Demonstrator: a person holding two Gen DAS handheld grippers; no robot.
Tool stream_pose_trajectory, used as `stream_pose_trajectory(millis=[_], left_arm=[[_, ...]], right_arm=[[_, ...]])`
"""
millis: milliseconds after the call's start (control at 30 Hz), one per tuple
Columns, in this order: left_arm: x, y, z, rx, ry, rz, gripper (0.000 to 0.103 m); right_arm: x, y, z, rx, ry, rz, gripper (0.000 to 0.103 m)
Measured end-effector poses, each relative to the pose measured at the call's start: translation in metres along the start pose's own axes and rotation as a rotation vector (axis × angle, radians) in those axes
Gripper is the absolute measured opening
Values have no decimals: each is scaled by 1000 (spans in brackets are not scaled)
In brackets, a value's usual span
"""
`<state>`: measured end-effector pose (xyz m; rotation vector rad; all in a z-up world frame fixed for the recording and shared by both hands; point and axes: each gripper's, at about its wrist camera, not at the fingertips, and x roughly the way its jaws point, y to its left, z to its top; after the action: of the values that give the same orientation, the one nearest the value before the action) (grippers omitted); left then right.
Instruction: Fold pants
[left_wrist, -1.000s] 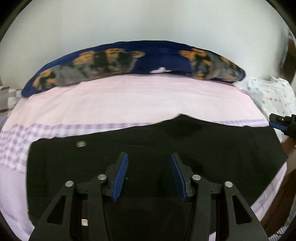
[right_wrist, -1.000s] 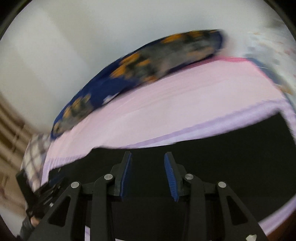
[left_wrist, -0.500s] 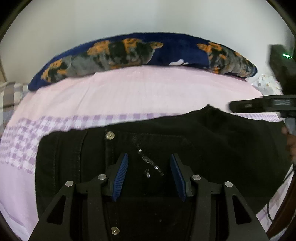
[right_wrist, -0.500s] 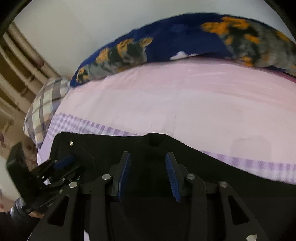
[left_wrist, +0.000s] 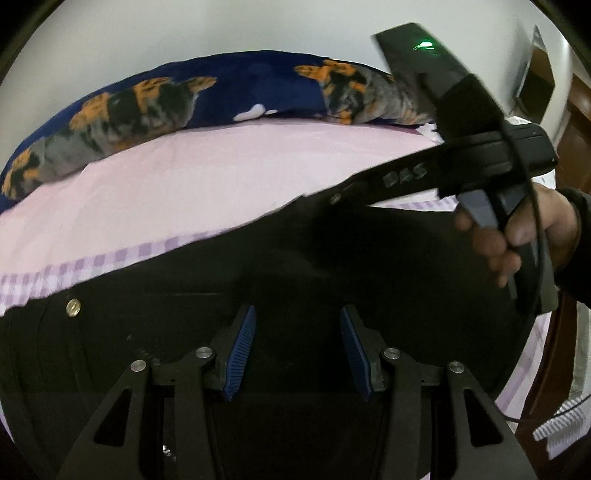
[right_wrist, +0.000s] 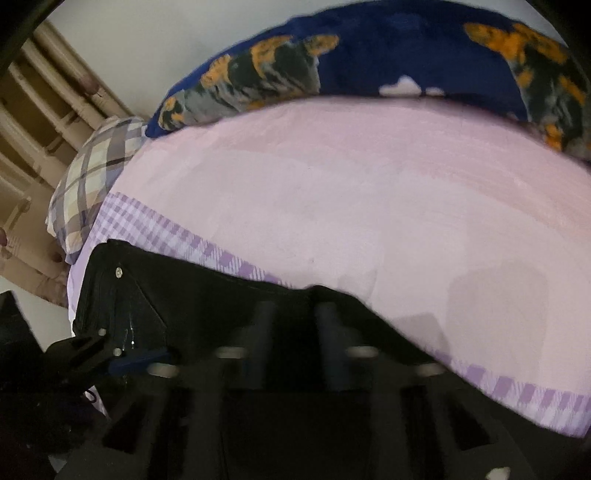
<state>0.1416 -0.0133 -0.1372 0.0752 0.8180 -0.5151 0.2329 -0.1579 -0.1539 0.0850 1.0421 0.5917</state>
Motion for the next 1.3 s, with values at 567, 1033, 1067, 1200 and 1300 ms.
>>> stream_pose_trajectory(millis=[567, 1033, 1067, 1200, 1300], left_arm=[[-7, 14, 4, -21, -16, 62, 46], [42, -24, 41, 64, 76, -131, 46], [46, -22, 45, 65, 75, -116, 46], [61, -12, 58, 34, 81, -74, 46], [62, -12, 58, 39, 76, -60, 46]], right_arm=[[-22, -7, 2, 67, -141, -63, 26], [-90, -74, -106, 306, -147, -196, 26], [-92, -79, -110, 319, -153, -204, 26], [-94, -99, -116, 348, -180, -245, 22], [-98, -107, -115, 355, -212, -259, 20]])
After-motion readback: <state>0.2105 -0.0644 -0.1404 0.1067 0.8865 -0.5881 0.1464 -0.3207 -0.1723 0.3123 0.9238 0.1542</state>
